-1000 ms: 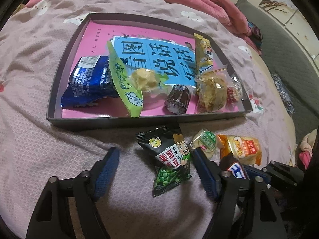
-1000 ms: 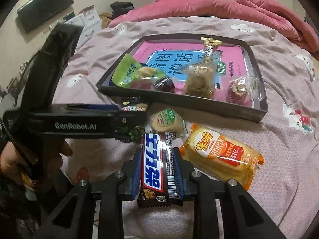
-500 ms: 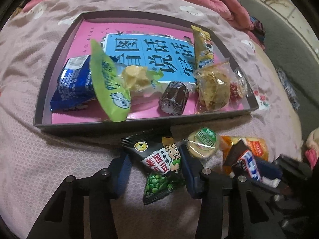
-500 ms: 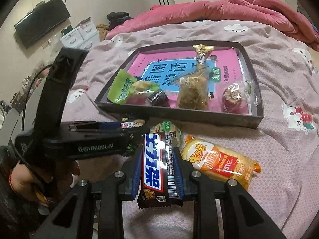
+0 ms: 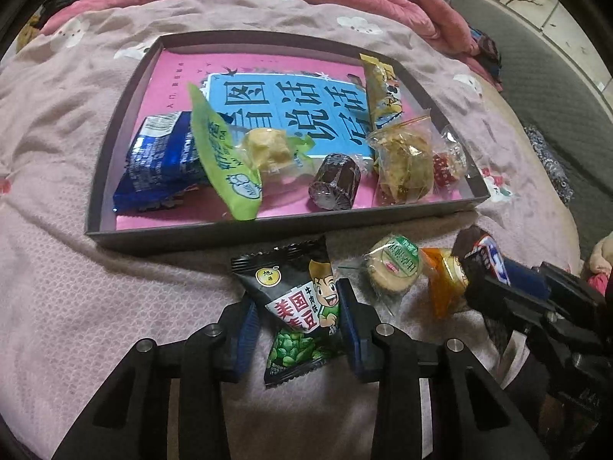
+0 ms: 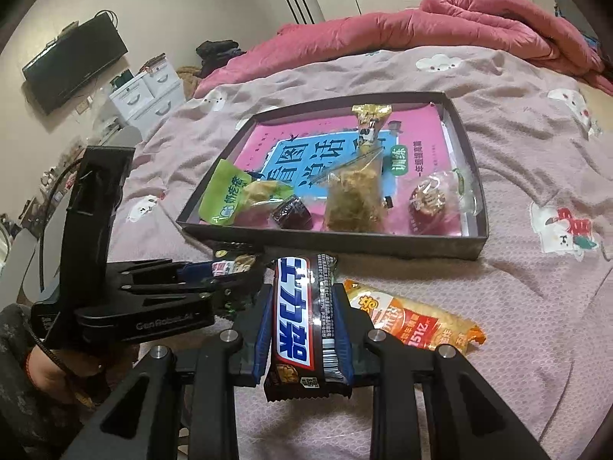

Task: Organize snacks
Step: 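Carry pea bag over tray with left tool while right tool carries Snickers there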

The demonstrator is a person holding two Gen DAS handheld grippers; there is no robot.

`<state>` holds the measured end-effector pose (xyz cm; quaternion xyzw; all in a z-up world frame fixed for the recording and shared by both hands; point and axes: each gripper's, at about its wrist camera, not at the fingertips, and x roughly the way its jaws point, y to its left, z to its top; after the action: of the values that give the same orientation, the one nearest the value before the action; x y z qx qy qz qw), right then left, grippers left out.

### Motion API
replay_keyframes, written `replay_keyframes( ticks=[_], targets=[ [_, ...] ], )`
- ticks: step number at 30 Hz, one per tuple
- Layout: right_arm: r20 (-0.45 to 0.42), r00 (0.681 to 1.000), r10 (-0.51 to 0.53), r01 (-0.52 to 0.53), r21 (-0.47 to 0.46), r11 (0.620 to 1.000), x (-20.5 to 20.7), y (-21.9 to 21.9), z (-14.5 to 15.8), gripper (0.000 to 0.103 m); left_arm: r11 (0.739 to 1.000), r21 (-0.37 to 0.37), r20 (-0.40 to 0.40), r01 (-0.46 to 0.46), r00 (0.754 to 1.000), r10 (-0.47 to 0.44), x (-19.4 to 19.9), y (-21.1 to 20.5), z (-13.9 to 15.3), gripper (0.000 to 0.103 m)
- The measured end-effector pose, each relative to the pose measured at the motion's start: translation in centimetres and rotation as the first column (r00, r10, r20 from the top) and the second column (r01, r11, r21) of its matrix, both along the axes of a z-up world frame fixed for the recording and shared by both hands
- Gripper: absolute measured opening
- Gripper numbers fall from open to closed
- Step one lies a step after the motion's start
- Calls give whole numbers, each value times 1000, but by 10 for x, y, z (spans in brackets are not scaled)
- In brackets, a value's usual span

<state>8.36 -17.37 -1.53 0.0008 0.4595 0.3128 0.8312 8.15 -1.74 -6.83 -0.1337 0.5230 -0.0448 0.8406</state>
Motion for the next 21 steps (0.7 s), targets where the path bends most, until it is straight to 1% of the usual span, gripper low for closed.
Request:
replay_keyframes(
  ticks=[5,9,12,18,21],
  targets=[
    [27,1000,-2,2,2,1000,2,1,6,29,1000,-11,9,-6,1000,7,-6,5,7,39],
    [33,999,-1,1,13,1000,12,3,8,29,999,-33,18,-15,1000,16,-7,8,14,39],
    [38,999,-5,3,36,999,21,6,11,29,999,-25,28,-24,999,25,-11,12,24,39],
    [71,997,1,-5,62,998,36,9,20,29,998,-31,44,-53,998,54,-15,16,41,39],
    [113,994,-1,-6,61,998,41,10,27,29,998,-18,54,-60,997,61,-18,16,49,39]
  ],
)
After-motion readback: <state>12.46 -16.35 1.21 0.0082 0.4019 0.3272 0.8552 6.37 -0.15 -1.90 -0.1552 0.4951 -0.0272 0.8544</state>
